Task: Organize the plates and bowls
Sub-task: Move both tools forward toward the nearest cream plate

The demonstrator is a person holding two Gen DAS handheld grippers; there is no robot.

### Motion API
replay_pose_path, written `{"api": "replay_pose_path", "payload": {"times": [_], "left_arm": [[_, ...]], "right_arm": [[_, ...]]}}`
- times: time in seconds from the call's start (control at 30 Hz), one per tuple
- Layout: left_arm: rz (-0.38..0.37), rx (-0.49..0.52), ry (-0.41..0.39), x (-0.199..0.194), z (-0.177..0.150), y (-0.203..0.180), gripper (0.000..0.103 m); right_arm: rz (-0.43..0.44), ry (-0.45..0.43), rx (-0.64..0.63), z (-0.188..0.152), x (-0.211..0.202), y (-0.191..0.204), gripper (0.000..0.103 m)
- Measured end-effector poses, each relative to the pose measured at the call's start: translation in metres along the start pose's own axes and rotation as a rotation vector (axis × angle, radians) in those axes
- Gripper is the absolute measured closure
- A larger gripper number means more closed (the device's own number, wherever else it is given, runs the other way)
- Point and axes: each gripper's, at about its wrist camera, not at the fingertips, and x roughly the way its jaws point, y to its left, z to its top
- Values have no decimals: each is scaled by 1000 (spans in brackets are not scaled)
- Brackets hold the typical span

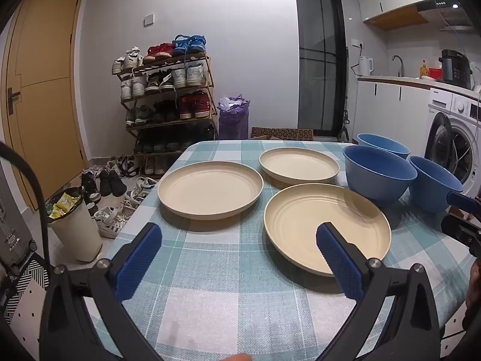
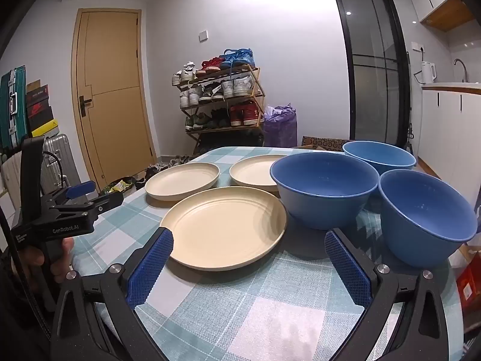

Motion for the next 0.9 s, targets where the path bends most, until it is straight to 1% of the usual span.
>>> {"api": "replay_pose_path", "payload": {"times": [0.2,0.27,0.3,0.43,0.9], "left_arm": [[-17,1,-19,0,-3,-10,0],[-33,-7,-18,-2,0,-1,0],[-36,-1,-14,3,-3,-2,0],[-44,-13,-20,-2,2,1,0],[-41,-15,-14,-3,2,3,0]], "right_arm": [[-3,4,-7,0,0,0,1],[-4,1,-8,1,0,1,1],[-4,1,-8,0,-2,-1,1],[-4,-1,-5,1,-2,-2,1],[-14,-1,-11,1,-4,1,1]]}}
